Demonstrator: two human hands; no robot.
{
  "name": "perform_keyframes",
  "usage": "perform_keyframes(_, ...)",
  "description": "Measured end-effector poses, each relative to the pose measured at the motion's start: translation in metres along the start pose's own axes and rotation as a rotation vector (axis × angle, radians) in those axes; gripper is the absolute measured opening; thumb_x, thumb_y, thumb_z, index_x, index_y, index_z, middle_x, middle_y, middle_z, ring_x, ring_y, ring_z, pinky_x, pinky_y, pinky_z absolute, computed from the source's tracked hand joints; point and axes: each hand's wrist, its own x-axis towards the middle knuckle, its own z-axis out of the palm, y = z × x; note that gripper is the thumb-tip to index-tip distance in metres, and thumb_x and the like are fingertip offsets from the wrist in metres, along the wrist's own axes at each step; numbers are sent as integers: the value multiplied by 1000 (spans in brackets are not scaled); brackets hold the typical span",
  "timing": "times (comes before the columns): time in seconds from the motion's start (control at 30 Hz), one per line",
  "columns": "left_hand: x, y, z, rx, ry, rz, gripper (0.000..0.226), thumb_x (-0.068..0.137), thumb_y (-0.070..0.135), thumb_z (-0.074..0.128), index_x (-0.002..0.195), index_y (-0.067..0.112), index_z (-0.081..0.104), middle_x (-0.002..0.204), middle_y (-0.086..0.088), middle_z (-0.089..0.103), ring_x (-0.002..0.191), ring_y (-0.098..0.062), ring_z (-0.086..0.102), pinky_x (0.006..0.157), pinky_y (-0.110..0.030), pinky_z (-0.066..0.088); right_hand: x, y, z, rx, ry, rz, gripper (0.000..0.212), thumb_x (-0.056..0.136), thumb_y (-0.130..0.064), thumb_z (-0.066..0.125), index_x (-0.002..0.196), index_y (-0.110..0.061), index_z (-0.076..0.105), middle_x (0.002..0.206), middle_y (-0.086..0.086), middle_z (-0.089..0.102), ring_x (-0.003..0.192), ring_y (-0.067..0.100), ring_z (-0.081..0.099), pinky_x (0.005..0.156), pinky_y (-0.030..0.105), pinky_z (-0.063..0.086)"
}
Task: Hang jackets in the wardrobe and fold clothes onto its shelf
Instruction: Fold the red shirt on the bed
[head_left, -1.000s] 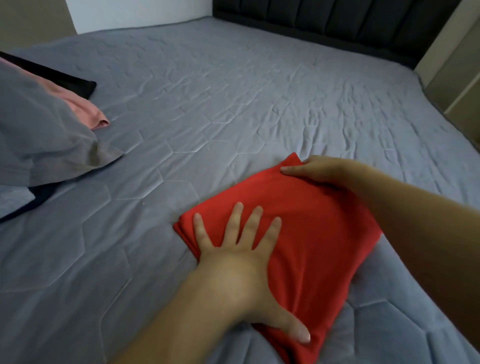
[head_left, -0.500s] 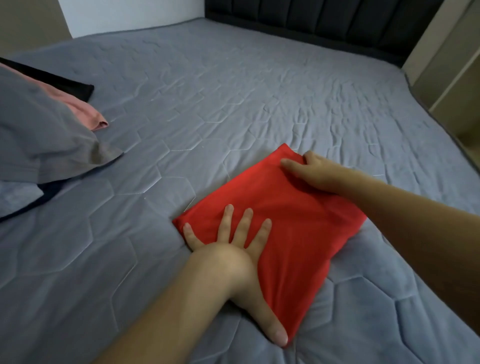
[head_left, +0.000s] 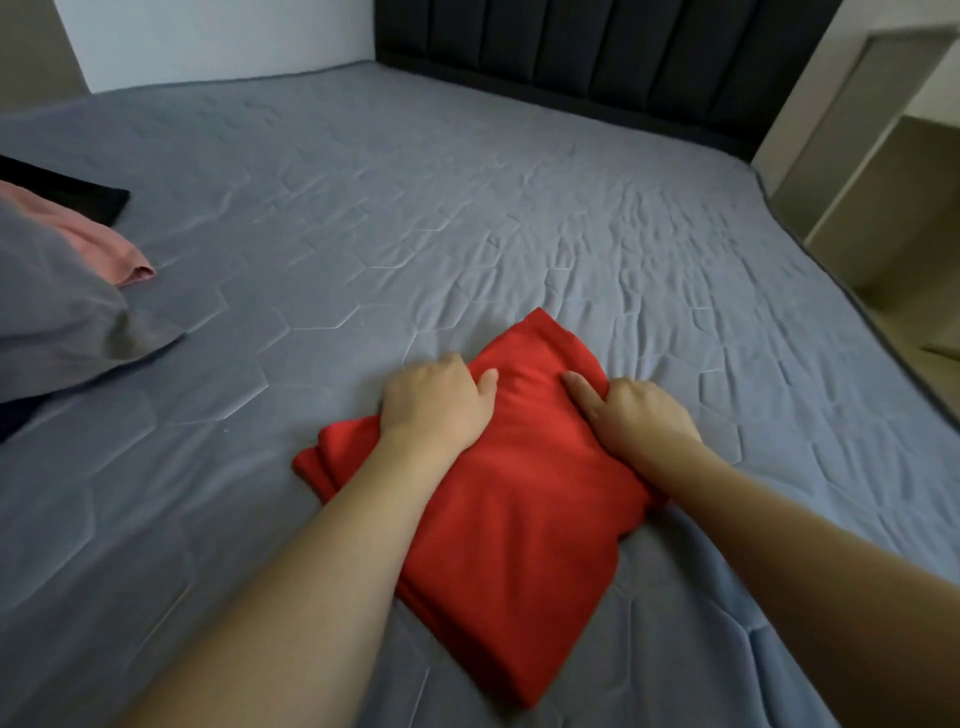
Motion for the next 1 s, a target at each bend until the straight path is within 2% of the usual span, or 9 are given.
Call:
perform_keyframes(0.07,6,-9,14,-27,69,4,55,97,56,31,101,10,61,105,-15,68,101,-36,62,79,-39,44,3,1,2,11,-2,0,74,87,-75,22,84,-11,58,100,17,64,100,35,61,71,37,38)
perform_keyframes(0.23,20,-22,14,-87,-34,12,49,96,60,30,74,19,48,107,-7,66,102,-32,60,75,-37,36,15,1,-3,66,-156,62,76,80,-84,21,81,-15,53,107,17,64,103,33,60,76,38,40)
perform_keyframes(0.37,10,-24,0,-22,-124,1,63,90,70,29,106,19,62,122,-6,63,113,-29,57,87,-38,43,10,3,-11,116,-232,95,78,77,-87,21,86,-17,55,110,12,65,104,30,60,74,36,38)
perform_keyframes(0.43,-2,-30,-13,148,-122,-33,79,83,80,24,113,19,64,123,-6,64,114,-29,58,80,-36,39,8,-1,-21,90,-255,96,81,79,-85,24,99,-16,61,115,11,65,108,29,59,78,36,38)
perform_keyframes(0.57,-17,-44,-38,151,-339,-162,101,69,94,28,128,19,60,136,-7,57,123,-29,54,96,-36,41,26,-19,-53,438,-345,133,58,78,-67,61,95,-12,65,100,11,67,81,22,63,64,25,41)
perform_keyframes(0.63,-24,-51,-47,-60,-449,-206,96,69,90,41,129,17,61,137,-9,56,121,-29,56,98,-33,41,32,-34,-68,608,-392,139,58,71,-63,72,98,-12,64,98,8,64,79,21,59,68,27,43)
perform_keyframes(0.77,-49,-70,-70,-336,-412,-272,85,75,81,49,118,10,67,121,-13,66,108,-28,64,95,-34,49,32,-72,-102,802,-454,168,55,68,-44,83,107,-11,63,103,8,66,92,23,65,87,35,53)
perform_keyframes(0.9,-60,-86,-162,-233,-307,-284,69,90,70,40,99,7,68,110,-17,69,101,-32,64,86,-36,50,30,-115,-180,966,-735,194,33,78,-27,78,104,-12,65,95,9,71,85,23,67,86,37,55)
perform_keyframes(1.0,-53,-91,-291,-37,-218,-210,45,96,61,35,91,22,56,116,-13,65,108,-32,61,84,-35,45,30,-158,-278,1128,-854,166,18,87,-21,69,102,-11,67,81,5,74,71,17,70,70,31,58)
